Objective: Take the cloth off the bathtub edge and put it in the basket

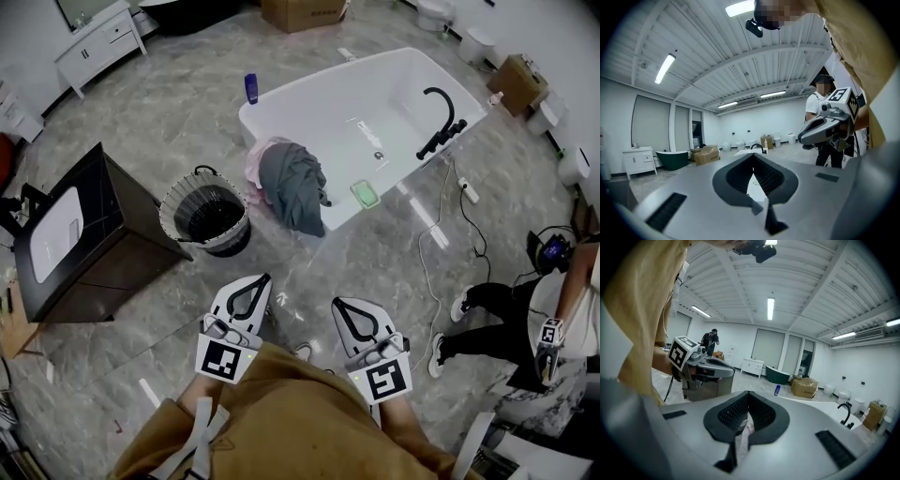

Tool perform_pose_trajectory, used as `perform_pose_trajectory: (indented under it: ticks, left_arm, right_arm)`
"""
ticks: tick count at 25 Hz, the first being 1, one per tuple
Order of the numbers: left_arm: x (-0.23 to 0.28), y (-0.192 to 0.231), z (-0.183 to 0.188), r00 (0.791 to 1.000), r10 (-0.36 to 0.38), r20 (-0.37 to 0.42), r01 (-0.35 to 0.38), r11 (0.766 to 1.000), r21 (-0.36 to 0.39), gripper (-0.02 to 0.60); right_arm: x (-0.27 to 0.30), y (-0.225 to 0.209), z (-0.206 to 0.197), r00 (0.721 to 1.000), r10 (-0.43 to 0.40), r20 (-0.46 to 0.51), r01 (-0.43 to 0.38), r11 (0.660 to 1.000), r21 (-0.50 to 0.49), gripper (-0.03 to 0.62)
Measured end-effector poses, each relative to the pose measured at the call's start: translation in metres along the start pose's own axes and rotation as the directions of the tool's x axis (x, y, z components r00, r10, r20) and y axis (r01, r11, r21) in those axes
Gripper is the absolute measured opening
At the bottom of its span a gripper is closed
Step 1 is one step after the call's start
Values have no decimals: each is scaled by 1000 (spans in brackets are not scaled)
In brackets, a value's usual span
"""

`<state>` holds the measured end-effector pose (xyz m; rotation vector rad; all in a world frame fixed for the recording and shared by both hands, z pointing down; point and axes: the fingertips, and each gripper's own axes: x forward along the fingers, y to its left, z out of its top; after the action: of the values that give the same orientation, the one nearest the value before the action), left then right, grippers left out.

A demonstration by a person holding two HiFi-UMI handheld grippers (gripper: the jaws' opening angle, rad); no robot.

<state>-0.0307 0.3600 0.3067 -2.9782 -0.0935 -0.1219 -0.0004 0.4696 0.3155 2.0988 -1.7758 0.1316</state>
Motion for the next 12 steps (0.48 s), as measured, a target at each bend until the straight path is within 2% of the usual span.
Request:
perform_pose_trajectory:
  ticks: [4,8,10,12]
  left_arm:
    - [24,38,-11,1000,-13,0,13,1000,-27,6]
    - [48,86,-19,999,-35,4,35,999,-31,6]
    - [62,113,-23,999,-39,14,40,998,-54,6]
    - [76,139,-25,998,-56,34,57,997,-46,8]
  right_arm:
    - [44,-20,11,999,8,-37,-9,1000,-20,5]
    - [93,-38,36,1000,-8,-27,7,1000,-27,5]
    - [120,-48,48,1000,-13,-26,13,999,-29,5]
    - [147,-55,57,999,-13,-44,11,999,-46,5]
